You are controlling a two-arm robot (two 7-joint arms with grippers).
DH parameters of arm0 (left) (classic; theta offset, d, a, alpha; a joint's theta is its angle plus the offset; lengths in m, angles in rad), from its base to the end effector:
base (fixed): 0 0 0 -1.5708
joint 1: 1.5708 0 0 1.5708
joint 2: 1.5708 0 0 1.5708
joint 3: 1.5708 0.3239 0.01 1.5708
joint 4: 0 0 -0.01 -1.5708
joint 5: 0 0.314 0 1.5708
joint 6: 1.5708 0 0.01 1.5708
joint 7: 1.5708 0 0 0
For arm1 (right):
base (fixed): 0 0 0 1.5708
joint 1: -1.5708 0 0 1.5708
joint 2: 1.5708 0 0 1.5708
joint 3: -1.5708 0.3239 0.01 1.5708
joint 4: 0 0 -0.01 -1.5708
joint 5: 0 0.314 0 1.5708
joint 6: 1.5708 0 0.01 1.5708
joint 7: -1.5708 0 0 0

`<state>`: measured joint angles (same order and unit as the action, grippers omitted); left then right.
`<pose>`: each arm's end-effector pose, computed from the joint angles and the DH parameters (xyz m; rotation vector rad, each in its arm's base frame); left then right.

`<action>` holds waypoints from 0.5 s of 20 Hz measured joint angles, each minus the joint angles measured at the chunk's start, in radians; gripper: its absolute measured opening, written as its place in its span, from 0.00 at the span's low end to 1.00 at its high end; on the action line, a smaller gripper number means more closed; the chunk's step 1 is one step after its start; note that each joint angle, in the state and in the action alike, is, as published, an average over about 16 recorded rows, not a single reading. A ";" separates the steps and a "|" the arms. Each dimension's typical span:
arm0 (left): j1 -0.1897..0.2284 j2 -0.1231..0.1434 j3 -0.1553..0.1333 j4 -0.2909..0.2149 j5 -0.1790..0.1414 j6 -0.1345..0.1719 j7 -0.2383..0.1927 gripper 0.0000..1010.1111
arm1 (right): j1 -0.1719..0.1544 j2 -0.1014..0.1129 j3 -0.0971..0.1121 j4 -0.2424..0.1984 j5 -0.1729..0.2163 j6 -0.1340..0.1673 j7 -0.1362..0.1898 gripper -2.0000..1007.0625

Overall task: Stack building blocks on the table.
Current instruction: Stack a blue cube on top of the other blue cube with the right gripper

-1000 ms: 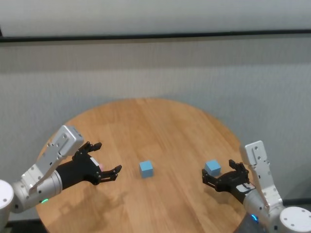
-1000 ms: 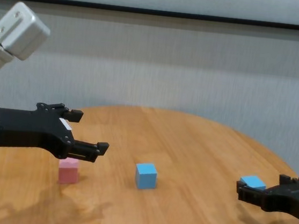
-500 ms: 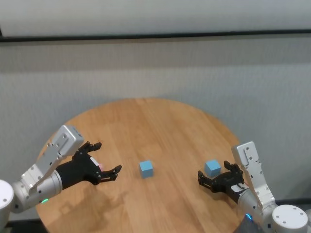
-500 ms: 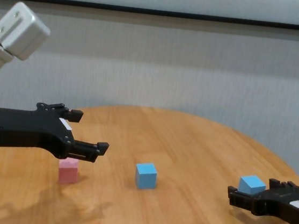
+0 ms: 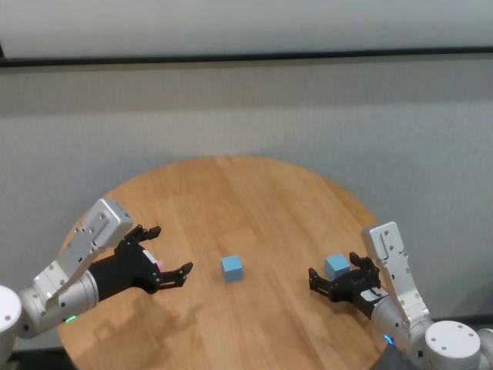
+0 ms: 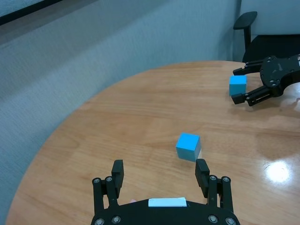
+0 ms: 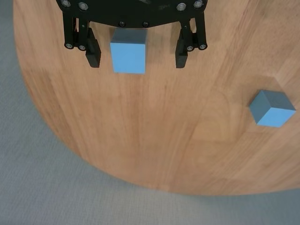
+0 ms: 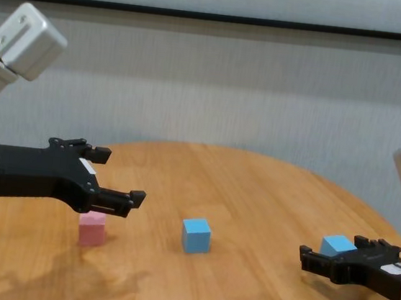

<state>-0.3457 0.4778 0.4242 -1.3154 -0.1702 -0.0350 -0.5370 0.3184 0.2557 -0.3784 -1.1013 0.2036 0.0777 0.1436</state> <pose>0.4208 0.0736 -0.3048 0.3548 -0.2001 0.7589 0.4135 -0.0162 -0.3817 -0.3551 0.1097 -1.1901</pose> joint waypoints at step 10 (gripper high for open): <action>0.000 0.000 0.000 0.000 0.000 0.000 0.000 0.99 | 0.016 -0.021 0.012 0.035 -0.021 -0.012 0.012 1.00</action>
<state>-0.3457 0.4778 0.4242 -1.3154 -0.1702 -0.0350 -0.5370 0.3343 0.2344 -0.3663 -1.0662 0.1830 0.0653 0.1559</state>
